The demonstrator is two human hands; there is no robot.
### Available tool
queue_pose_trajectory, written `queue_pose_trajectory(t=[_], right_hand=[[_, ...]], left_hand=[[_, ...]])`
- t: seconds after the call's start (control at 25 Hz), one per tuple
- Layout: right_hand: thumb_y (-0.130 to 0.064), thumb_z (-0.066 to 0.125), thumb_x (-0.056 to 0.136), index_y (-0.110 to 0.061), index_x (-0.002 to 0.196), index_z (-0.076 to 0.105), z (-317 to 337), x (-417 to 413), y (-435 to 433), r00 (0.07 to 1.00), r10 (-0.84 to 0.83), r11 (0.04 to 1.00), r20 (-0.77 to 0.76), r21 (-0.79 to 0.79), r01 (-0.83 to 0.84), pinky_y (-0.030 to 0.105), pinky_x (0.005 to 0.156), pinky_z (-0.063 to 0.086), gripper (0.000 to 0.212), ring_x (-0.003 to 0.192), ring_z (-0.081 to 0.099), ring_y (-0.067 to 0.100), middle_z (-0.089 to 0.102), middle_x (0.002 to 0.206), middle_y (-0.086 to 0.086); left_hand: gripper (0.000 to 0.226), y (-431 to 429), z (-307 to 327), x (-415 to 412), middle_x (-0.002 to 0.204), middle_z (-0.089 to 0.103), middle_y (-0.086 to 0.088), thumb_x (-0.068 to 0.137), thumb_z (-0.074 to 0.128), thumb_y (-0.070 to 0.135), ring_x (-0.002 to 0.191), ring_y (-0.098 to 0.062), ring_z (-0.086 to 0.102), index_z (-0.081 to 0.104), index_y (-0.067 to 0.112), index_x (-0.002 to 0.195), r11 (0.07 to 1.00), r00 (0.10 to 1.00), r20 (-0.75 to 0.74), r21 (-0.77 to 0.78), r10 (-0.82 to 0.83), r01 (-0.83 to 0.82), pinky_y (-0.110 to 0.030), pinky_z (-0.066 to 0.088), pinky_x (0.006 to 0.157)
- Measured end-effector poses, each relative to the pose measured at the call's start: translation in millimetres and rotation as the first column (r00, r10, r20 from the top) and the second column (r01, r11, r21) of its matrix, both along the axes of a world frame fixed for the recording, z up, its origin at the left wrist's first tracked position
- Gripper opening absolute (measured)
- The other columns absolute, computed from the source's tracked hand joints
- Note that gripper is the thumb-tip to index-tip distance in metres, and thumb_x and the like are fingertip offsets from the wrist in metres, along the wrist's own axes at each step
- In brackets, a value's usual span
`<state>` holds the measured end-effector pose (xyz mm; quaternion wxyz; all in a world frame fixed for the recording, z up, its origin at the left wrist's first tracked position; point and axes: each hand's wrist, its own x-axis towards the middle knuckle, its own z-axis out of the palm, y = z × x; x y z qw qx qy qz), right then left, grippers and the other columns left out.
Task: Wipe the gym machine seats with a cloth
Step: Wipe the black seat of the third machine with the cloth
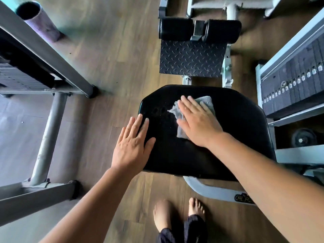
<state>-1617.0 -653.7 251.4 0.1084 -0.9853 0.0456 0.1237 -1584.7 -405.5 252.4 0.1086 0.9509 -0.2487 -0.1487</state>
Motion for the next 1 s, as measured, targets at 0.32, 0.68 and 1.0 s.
queue_pose_trajectory(t=[0.32,0.68,1.0], right_hand=[[-0.050,0.024,0.104,-0.023,0.161,0.003,-0.9,33.5,62.6,0.989,0.145,0.988,0.022,0.045,-0.145,0.044,0.127,0.001,0.067,0.156,-0.008,0.014,-0.005,0.169,-0.003],[-0.049,0.024,0.103,-0.027,0.160,0.016,-11.0,116.2,34.7,0.994,-0.105,0.994,0.010,-0.010,0.105,0.046,0.126,0.005,0.062,0.156,0.003,0.018,0.008,0.170,-0.002],[-0.051,0.021,0.103,-0.032,0.160,0.013,-9.7,76.9,31.0,0.968,0.249,0.968,0.034,0.010,-0.249,0.048,0.126,0.008,0.061,0.156,0.003,0.017,0.006,0.169,-0.005]], left_hand=[[0.067,23.7,-6.1,-13.2,0.170,0.005,0.010,0.103,0.024,0.060,0.157,-0.011,-0.007,0.011,0.032,0.163,0.996,0.998,-0.016,-0.066,0.063,-0.063,-0.041,0.012,0.128],[0.066,27.0,-12.4,-20.6,0.171,0.001,0.010,0.105,0.022,0.058,0.156,-0.009,-0.010,0.005,0.031,0.163,0.992,0.996,-0.044,-0.098,0.074,-0.078,-0.040,0.011,0.128],[0.067,29.6,-14.3,-18.3,0.171,0.003,0.009,0.105,0.024,0.056,0.157,-0.009,-0.009,0.007,0.029,0.163,0.990,0.997,-0.051,-0.127,0.062,-0.068,-0.040,0.011,0.128]])
